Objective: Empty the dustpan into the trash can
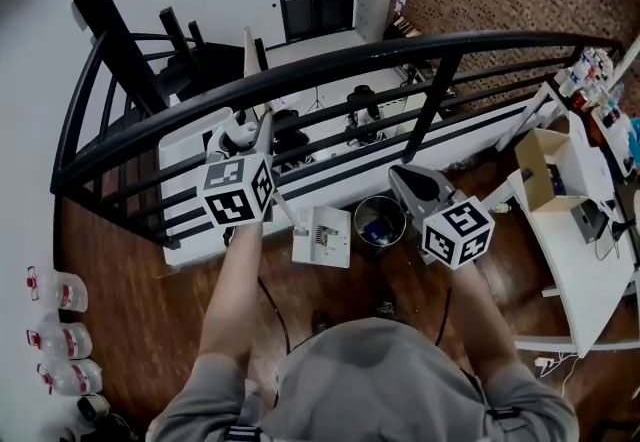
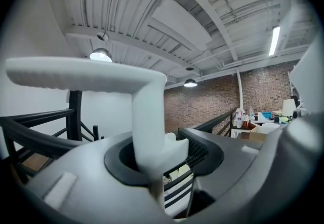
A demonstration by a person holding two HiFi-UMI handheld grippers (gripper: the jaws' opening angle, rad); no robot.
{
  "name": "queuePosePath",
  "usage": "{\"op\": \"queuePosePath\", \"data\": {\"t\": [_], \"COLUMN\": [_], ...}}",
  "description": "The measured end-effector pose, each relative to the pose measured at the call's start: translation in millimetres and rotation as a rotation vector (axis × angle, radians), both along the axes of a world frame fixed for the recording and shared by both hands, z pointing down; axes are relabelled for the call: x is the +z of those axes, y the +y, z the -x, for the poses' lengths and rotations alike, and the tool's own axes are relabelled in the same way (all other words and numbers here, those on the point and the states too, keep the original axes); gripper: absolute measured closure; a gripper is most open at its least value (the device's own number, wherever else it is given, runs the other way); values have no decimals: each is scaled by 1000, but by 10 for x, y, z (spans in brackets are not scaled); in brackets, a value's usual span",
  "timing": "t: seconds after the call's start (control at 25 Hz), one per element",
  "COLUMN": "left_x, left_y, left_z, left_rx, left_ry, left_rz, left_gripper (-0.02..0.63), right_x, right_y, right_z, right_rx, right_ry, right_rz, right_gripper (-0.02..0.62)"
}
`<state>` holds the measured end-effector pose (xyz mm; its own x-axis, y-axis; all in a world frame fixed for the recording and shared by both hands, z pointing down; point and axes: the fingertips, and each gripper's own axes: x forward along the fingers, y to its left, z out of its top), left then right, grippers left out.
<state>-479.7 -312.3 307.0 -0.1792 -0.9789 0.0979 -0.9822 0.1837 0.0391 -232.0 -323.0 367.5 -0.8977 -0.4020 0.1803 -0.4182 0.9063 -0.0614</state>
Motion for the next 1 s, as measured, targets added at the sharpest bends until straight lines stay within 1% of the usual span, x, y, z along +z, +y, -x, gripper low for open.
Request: {"op": "queuePosePath", "data": {"t": [0.16,0.28,0.4,0.56,0.68,0.88,1.0], "left_x": [-186,-211,-173,-9,148,133,152], "left_y": [-321,-596,-895,-1230,-1447,-1723,-1834], "left_z": [-259,-413,-594,-920,-1172,-1468,-1699], "left_rx": [41,58,83,138,175,207,238], "left_ry": [-15,-21,-26,-45,-70,-125,-154], "left_rz": [-28,-36,-25,16,43,10,11], "left_gripper": [423,425,425,425,425,425,425], "right_x": [-94,-84,-65,-63,-40,45,110], "right_y": [-167,-287,-429,-644,-771,-911,-915], "right_z": [-219,-443,-670,-935,-1128,-1385,-1509], "right_rx": [35,69,103,152,183,236,261], "right_ry": [-21,-27,-26,-35,-40,-37,-30], "right_rz": [-13,-6,-2,3,10,31,45], "right_gripper": [597,597,597,597,597,597,597]}}
